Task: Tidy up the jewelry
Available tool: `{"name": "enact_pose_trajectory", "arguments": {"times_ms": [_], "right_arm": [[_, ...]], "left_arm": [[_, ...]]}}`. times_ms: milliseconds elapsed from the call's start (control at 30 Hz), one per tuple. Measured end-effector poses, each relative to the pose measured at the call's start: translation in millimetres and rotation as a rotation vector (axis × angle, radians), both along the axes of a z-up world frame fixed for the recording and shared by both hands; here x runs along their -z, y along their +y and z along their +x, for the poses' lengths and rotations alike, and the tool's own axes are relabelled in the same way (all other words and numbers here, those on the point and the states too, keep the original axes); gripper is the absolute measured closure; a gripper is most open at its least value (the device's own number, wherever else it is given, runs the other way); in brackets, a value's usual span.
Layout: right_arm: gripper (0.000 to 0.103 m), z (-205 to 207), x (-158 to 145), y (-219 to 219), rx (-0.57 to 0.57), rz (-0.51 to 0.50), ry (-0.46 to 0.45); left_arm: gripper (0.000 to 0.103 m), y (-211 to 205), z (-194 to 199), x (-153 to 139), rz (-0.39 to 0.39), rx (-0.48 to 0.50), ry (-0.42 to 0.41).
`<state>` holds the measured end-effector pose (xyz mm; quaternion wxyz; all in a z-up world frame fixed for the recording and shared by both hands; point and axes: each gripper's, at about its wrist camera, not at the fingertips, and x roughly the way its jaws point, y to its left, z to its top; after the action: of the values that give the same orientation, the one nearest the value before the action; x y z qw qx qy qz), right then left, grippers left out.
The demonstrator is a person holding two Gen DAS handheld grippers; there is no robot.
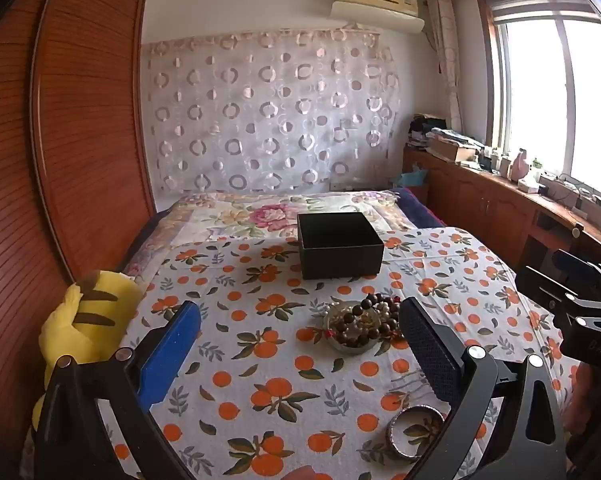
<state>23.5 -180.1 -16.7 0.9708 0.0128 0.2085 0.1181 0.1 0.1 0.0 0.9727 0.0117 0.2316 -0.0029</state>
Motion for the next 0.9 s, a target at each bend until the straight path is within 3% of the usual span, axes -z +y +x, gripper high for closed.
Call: {"name": "enact_pose_trajectory", "arguments": {"times_ms": [900], "right_arm": [[0.002, 0.1, -3.8, -0.6, 0.002, 0.002, -0.008]], "left_arm": [[0.007, 0.1, 0.3, -0.1, -0.004, 0.001, -0.006]]}}
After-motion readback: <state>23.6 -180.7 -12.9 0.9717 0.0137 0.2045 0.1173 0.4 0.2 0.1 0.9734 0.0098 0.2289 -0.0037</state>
